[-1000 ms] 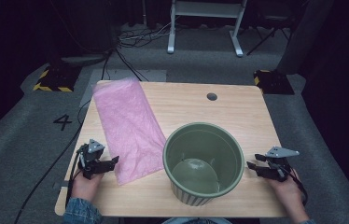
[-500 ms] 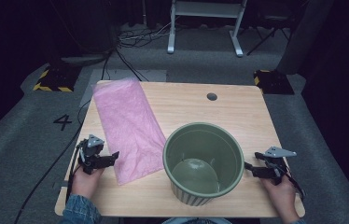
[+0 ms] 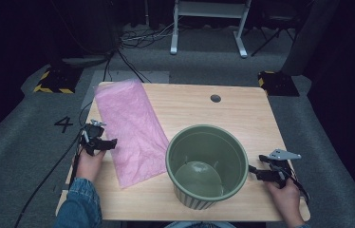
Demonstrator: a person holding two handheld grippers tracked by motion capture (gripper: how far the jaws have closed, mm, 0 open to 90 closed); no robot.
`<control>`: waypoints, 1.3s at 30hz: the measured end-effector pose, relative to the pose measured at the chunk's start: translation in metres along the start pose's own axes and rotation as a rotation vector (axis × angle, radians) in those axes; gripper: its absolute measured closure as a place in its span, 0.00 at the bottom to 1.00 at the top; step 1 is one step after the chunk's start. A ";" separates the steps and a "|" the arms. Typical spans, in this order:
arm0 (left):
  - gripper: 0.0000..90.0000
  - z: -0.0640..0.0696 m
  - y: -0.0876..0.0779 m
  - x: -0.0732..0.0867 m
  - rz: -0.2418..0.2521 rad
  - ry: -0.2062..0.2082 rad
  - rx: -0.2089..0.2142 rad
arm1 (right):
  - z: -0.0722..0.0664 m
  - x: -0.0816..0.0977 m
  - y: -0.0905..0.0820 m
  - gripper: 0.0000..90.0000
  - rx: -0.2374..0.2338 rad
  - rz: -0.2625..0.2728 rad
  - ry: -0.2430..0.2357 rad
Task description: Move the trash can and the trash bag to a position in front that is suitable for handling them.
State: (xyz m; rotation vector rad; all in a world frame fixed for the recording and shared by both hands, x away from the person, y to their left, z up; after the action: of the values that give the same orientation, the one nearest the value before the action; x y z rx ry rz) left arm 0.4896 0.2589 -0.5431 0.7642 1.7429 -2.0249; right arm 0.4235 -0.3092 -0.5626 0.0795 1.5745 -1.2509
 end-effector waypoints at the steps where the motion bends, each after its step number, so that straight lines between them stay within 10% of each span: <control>1: 0.29 -0.001 0.003 -0.003 -0.004 0.003 -0.007 | 0.000 0.000 0.000 0.31 -0.001 -0.001 -0.001; 19: 0.24 0.004 0.033 -0.014 -0.080 -0.026 -0.010 | 0.000 0.000 0.000 0.31 0.002 -0.001 0.002; 30: 0.97 0.033 0.024 -0.004 0.008 0.076 0.026 | 0.000 0.000 0.000 0.31 0.006 -0.001 0.004; 34: 0.99 0.032 0.022 0.002 0.071 -0.006 0.149 | 0.000 0.000 0.000 0.31 0.006 -0.001 0.004; 39: 0.99 0.028 0.010 0.000 0.123 -0.024 0.176 | 0.000 0.000 0.000 0.31 0.006 -0.001 0.004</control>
State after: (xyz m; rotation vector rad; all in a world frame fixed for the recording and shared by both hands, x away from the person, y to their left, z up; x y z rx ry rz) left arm 0.4906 0.2299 -0.5485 0.8740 1.4806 -2.1139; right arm 0.4234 -0.3089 -0.5626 0.0851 1.5747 -1.2569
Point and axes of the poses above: each handheld gripper's, and its own axes: y roughly forward along the jaws, x roughly out of its underside, z roughly to its right, the point moved 9 cm from there along y, roughly forward along the jaws, and after that the axes turned 9 degrees about -y, right-handed, at the moved point
